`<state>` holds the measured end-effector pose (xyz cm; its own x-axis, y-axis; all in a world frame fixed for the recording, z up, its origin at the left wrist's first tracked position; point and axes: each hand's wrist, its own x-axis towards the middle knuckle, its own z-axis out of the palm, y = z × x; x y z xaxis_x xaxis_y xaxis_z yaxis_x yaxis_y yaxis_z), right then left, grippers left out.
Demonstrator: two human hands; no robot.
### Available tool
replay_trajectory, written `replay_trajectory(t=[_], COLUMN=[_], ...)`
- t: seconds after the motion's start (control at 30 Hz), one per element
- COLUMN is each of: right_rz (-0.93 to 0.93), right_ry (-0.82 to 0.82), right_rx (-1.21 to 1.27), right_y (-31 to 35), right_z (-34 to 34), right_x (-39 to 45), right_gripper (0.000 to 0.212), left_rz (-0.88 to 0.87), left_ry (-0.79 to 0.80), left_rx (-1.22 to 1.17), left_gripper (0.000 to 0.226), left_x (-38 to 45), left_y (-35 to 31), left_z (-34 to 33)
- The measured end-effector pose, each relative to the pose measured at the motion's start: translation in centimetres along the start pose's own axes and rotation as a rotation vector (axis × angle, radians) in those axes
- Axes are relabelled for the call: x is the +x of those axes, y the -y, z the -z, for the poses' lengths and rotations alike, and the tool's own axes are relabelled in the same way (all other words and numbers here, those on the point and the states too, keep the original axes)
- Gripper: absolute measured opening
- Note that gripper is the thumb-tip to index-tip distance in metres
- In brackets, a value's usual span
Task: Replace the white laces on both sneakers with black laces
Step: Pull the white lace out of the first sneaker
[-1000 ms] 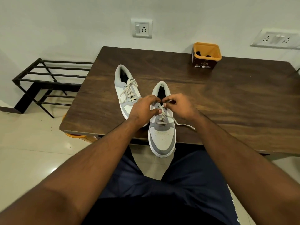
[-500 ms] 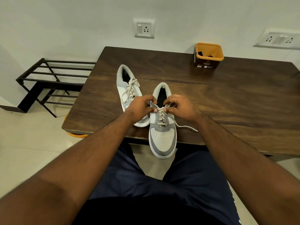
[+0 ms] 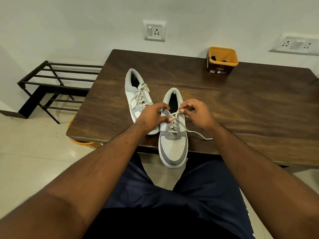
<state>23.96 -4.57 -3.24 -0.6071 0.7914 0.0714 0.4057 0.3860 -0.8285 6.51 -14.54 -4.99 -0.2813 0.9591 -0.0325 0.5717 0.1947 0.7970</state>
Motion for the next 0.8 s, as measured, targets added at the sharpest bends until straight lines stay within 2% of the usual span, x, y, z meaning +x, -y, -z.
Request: replay_trajectory(t=[0.1, 0.17, 0.23, 0.43, 0.5, 0.57, 0.63, 0.7, 0.8], right_rz=[0.102, 0.167, 0.155, -0.047, -0.053, 0.019, 0.042, -0.02, -0.154], right_ry=[0.055, 0.09, 0.043, -0.206, -0.15, -0.038, -0.037, -0.106, -0.165], right_rx=[-0.154, -0.347, -0.403, 0.09, 0.046, -0.117, -0.162, -0.014, 0.321], right_y=[0.1, 0.2, 0.1, 0.0, 0.2, 0.2, 0.2, 0.7, 1.2], right_z=[-0.3, -0.3, -0.3, -1.4, -1.5, -1.3, -1.3, -1.1, -0.5], right_x=[-0.2, 0.0, 0.2, -0.8, -0.8, -0.7, -0.5, -0.7, -1.3], right_gripper=[0.027, 0.023, 0.015, 0.011, 0.021, 0.027, 0.017, 0.01, 0.013], left_rz=[-0.004, -0.014, -0.015, -0.009, -0.01, -0.011, -0.009, -0.004, 0.01], left_ry=[-0.013, -0.014, -0.011, -0.033, -0.039, -0.036, -0.021, -0.013, -0.005], left_rx=[0.082, 0.128, 0.172, 0.221, 0.228, 0.231, 0.234, 0.231, 0.221], left_gripper=[0.042, 0.042, 0.042, 0.042, 0.042, 0.043, 0.043, 0.042, 0.042], left_x=[0.1, 0.2, 0.3, 0.0, -0.1, -0.2, -0.2, -0.2, -0.1], left_y=[-0.6, -0.9, -1.0, -1.2, -1.3, -1.4, -1.5, -1.6, -1.6], left_z=[0.0, 0.0, 0.0, 0.0, -0.1, -0.2, -0.2, 0.0, 0.2])
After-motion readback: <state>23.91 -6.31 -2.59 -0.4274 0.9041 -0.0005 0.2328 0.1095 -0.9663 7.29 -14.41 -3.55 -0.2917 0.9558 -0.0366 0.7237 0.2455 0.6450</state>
